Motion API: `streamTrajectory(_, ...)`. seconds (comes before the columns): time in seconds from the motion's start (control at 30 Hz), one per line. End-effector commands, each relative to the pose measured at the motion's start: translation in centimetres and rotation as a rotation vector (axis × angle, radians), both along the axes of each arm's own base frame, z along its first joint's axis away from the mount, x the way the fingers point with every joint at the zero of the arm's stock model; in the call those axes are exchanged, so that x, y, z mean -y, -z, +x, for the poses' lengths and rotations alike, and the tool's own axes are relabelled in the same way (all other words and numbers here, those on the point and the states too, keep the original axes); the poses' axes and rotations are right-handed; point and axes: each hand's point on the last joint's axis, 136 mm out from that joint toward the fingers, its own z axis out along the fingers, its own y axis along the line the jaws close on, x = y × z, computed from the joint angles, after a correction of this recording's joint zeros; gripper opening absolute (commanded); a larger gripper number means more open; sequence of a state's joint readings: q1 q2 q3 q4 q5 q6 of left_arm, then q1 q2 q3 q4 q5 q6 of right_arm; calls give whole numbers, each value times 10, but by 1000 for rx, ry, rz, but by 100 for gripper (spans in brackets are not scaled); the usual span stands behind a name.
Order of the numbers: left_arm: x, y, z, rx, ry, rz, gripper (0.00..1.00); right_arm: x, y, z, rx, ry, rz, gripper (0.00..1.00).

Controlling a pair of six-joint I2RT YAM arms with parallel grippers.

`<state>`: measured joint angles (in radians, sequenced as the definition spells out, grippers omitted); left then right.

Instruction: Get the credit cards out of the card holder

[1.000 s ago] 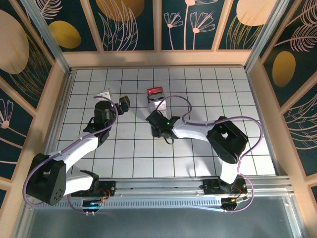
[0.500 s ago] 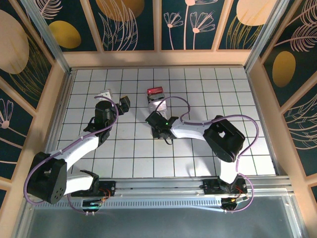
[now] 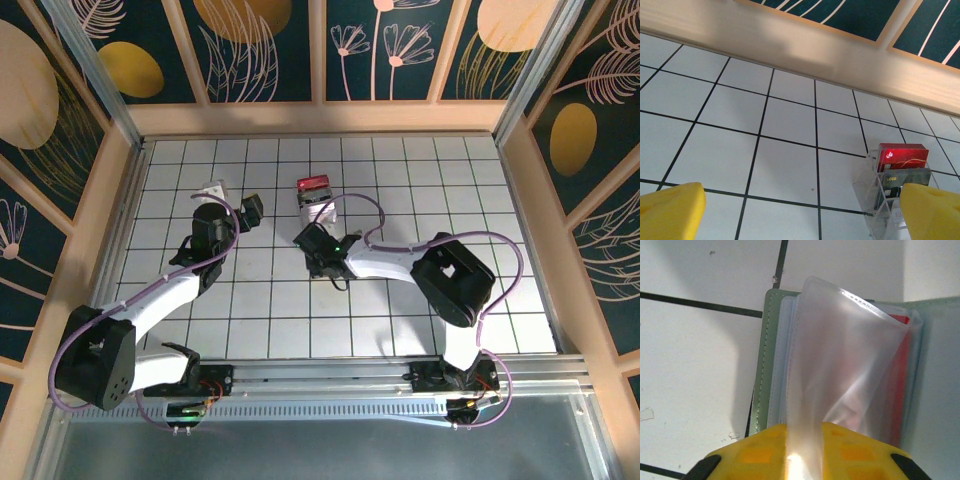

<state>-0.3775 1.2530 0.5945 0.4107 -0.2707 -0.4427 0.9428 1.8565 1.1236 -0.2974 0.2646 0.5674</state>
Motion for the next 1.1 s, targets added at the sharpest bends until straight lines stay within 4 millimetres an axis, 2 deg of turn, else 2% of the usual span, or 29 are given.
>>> streamTrajectory(0.0,-2,-10,3,20,-11,-5,99,23,3,1,-8,52,-54,17)
streamTrajectory(0.37,-6,-19,3,35,-22,29,99,24,-20,10,41,78,-14,13)
streamTrajectory(0.6,-5,-22,3,39,-14,31,99,35,-23,13,45,106,6,21)
streamTrajectory(0.7,-4,-21,3,38,-13,33,99,39,-20,14,41,119,12,21)
streamTrajectory(0.9,-4,-23,3,38,-11,32,99,41,-19,15,37,125,29,28)
streamTrajectory(1.07,-4,-24,3,39,-10,33,99,40,-24,17,47,124,48,17)
